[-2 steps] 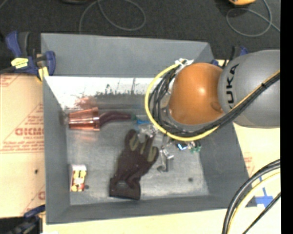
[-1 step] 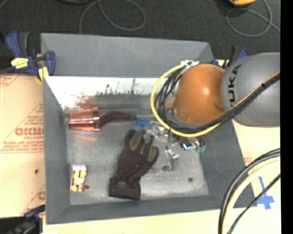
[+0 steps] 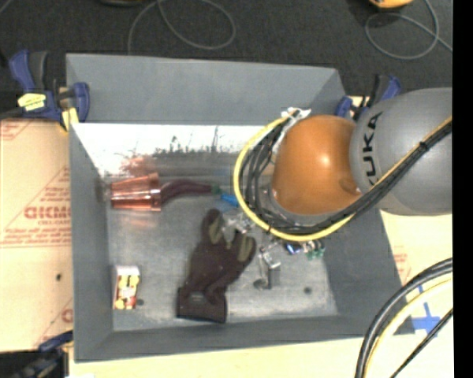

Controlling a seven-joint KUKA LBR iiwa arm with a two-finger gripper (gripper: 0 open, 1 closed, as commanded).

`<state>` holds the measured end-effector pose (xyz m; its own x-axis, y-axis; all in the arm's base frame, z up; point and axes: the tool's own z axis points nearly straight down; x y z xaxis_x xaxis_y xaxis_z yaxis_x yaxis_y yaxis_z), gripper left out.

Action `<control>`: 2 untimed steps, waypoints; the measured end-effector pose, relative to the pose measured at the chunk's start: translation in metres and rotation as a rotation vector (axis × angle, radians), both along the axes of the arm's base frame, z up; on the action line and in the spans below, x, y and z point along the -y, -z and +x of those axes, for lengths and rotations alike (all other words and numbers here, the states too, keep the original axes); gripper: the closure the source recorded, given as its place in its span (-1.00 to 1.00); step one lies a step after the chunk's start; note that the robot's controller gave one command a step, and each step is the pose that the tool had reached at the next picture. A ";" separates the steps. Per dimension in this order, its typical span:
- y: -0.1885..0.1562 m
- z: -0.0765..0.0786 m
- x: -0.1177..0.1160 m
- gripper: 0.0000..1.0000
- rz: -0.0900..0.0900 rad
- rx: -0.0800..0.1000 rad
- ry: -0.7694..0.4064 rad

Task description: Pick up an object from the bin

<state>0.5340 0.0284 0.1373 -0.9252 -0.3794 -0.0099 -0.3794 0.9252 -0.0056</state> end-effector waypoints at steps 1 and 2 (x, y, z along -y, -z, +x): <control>0.019 -0.015 -0.028 -1.00 0.006 -0.006 0.042; 0.040 0.026 -0.006 -1.00 0.006 -0.001 0.252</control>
Offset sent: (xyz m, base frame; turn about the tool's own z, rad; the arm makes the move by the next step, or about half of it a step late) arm 0.0524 -0.0106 -0.0549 0.3598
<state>0.5597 0.0348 0.0972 -0.9905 -0.1371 -0.0107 -0.1372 0.9906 0.0000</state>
